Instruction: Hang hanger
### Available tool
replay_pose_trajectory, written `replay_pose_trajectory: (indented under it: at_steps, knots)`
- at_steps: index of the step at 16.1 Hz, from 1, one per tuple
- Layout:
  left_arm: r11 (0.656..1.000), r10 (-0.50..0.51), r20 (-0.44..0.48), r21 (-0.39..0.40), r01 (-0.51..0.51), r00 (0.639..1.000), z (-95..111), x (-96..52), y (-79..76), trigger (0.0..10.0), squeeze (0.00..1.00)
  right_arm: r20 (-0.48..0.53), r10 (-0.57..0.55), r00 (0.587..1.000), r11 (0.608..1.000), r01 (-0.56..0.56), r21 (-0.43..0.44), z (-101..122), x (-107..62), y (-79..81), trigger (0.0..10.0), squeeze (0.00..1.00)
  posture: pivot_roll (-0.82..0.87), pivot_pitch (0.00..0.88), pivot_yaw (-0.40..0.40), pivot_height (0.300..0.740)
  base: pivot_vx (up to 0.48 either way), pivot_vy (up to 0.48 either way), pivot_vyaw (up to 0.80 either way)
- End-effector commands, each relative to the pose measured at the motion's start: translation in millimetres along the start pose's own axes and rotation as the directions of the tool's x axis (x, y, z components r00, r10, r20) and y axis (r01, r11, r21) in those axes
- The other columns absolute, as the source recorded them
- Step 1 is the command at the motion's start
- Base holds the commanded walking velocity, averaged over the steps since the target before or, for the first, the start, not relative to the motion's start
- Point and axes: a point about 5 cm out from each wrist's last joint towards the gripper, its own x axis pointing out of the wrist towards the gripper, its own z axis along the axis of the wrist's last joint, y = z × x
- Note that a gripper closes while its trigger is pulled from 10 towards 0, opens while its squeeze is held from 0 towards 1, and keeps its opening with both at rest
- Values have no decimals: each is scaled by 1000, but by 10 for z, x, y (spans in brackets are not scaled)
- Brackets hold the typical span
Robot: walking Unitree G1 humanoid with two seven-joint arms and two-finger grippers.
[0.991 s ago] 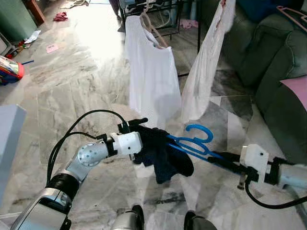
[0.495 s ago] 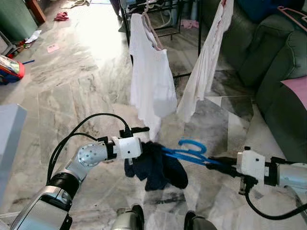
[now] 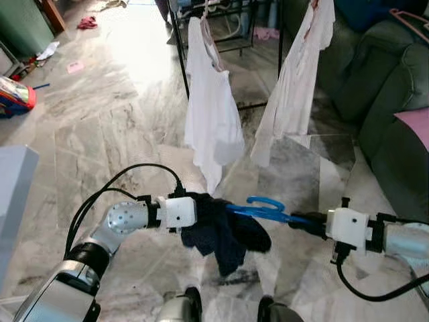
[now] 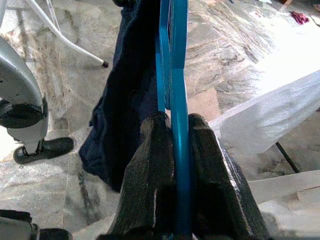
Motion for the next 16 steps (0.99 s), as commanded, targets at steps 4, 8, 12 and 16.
replay_pose_trajectory:
  at_steps: [4, 8, 12, 16]
  knots:
    - [999, -45, -40, -16, 45, 998, -68, -19, -77, 4784, 0, 42, -12, 999, 1000, 13, -27, 34, 68, 25, 10000, 0, 9, 247, 136, 740, 0, 0, 0]
    - [998, -44, -31, -39, 43, 999, -55, 34, -89, 10000, 1000, 46, 9, 999, 1000, -7, -30, 41, 72, 59, 10000, 0, 3, 250, 138, 740, 0, 0, 0]
    - [998, -66, -49, -28, 65, 997, -72, 35, -114, 10000, 0, 44, 13, 999, 999, -12, -32, 33, 81, 66, 10000, 0, 3, 248, 140, 740, 0, 0, 0]
    - [994, -100, -48, -46, 98, 994, -81, 37, -151, 0, 0, 52, 23, 998, 999, -21, -37, 52, 107, 60, 10000, 0, 4, 248, 140, 740, 0, 0, 0]
